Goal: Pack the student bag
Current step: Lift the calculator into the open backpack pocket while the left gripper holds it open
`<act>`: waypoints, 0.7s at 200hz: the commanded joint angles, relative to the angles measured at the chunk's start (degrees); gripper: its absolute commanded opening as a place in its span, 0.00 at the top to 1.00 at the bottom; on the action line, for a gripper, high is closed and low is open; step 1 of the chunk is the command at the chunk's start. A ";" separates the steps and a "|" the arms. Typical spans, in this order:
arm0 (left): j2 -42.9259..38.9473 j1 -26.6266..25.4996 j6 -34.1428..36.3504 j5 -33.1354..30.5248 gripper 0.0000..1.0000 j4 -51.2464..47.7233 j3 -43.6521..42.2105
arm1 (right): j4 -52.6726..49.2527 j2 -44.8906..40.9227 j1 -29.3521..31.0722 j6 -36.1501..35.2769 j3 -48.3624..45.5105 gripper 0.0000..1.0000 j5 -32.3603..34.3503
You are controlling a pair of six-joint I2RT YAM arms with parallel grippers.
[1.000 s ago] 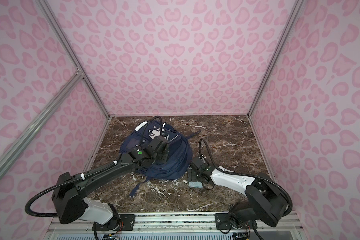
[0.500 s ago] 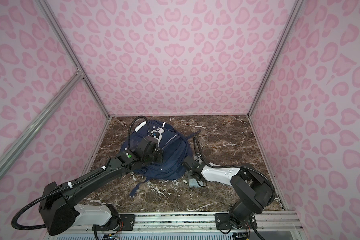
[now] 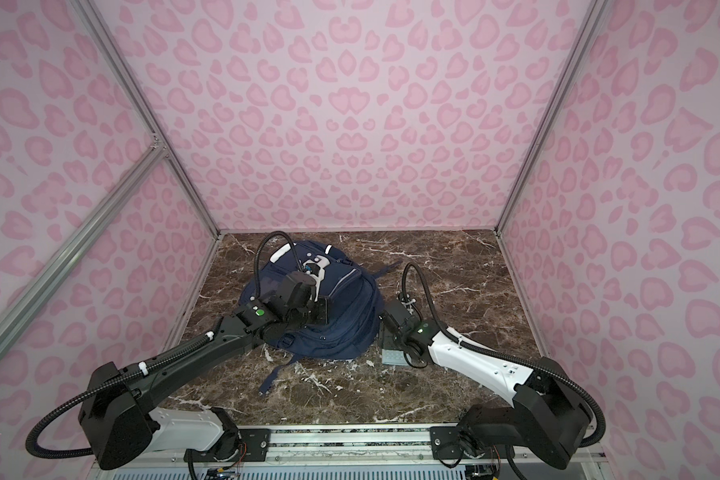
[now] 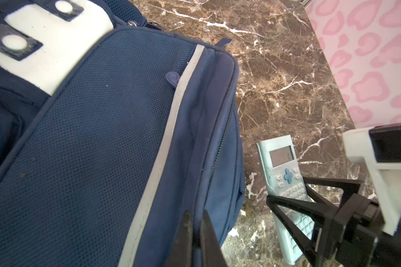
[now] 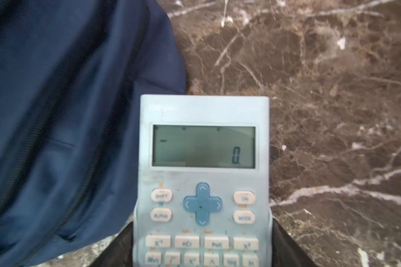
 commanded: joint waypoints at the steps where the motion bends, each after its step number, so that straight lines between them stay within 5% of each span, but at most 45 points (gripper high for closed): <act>1: -1.71 -0.02 -3.93 3.90 0.97 6.87 0.51 | 2.12 2.41 0.00 -3.98 5.24 0.34 -5.24; 65: -4.43 0.78 -6.30 5.77 0.97 9.03 0.04 | -0.82 24.18 -1.83 -4.21 29.57 0.29 -19.19; 84: -4.46 0.79 -7.02 5.93 0.97 10.43 -1.81 | 1.14 26.78 -1.92 -2.35 31.35 0.17 -23.40; 93: -4.28 0.75 -7.27 6.16 0.97 10.86 -2.46 | 3.12 26.57 -1.87 -1.68 30.97 0.02 -24.28; 123: -3.33 0.76 -7.67 6.67 0.97 11.69 -3.39 | 5.28 24.43 -1.85 -1.06 28.21 0.02 -24.94; 140: -3.08 0.76 -7.56 6.58 0.97 11.63 -3.17 | 7.30 21.95 -1.90 -0.48 24.01 0.16 -25.82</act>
